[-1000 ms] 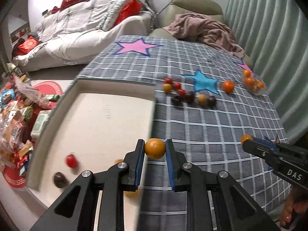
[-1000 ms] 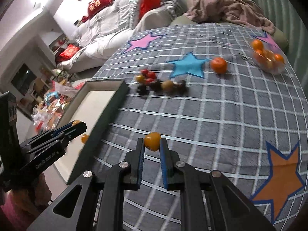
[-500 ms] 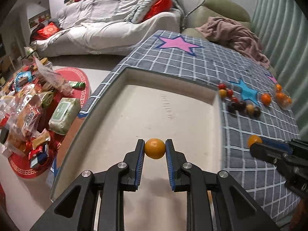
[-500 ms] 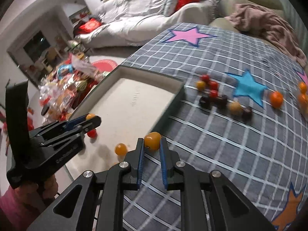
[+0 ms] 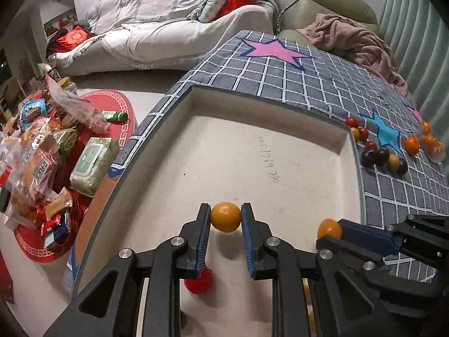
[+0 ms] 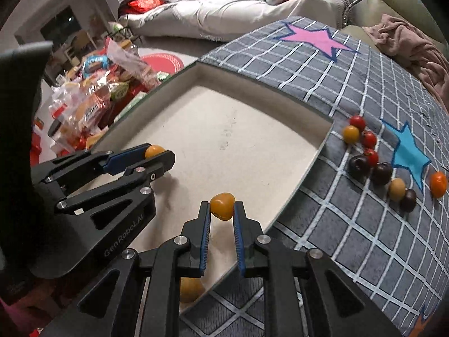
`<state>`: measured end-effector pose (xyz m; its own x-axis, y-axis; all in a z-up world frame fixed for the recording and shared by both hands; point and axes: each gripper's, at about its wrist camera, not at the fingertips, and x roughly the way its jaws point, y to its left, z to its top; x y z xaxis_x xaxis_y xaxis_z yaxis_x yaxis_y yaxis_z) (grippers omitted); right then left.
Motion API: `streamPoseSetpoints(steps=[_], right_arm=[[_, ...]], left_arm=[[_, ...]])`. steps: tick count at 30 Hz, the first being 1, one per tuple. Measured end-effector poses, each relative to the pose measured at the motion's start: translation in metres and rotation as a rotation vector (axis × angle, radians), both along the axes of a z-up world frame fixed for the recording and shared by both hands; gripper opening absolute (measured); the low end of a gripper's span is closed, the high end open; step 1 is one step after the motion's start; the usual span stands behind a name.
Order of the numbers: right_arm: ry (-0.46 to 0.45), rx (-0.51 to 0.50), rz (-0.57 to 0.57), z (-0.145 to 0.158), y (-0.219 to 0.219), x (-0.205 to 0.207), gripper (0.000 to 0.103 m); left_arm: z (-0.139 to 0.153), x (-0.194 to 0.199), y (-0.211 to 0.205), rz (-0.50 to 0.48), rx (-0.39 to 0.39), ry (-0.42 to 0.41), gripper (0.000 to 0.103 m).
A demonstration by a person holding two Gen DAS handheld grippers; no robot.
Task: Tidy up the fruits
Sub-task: 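Carry both orange cherry tomatoes over the white tray, then open both tools to drop the tomatoes into the white tray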
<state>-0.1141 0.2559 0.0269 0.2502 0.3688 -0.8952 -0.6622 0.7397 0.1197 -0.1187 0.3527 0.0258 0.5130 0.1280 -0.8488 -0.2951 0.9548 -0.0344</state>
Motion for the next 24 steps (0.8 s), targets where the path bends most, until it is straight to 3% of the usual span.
streamPoseSetpoints(steps=[8, 10, 11, 12, 15, 17, 18, 24], right_arm=[[-0.002, -0.008, 0.002, -0.003, 0.001, -0.001, 0.027], [-0.011, -0.007, -0.004, 0.0, -0.001, -0.001, 0.027], [-0.018, -0.001, -0.014, 0.003, -0.004, 0.0, 0.033], [-0.016, 0.01, -0.023, 0.005, -0.007, 0.001, 0.039], [-0.014, 0.05, -0.048, 0.013, -0.016, 0.003, 0.056], [-0.031, 0.049, -0.054, 0.017, -0.017, 0.002, 0.081], [-0.041, 0.048, -0.063, 0.02, -0.02, 0.001, 0.087], [-0.077, 0.04, -0.108, 0.026, -0.04, -0.001, 0.088]], left_arm=[[-0.01, 0.001, 0.003, 0.002, -0.008, 0.043, 0.024], [-0.01, 0.001, 0.005, 0.018, -0.002, 0.05, 0.049], [-0.009, -0.001, 0.009, 0.049, 0.007, 0.047, 0.077], [-0.008, -0.003, 0.013, 0.073, 0.005, 0.036, 0.083], [-0.003, -0.007, 0.022, 0.095, -0.067, 0.011, 0.084], [-0.003, -0.007, 0.022, 0.103, -0.053, 0.023, 0.084], [-0.004, -0.008, 0.021, 0.098, -0.046, 0.032, 0.084], [-0.006, -0.011, 0.005, 0.048, -0.034, 0.066, 0.084]])
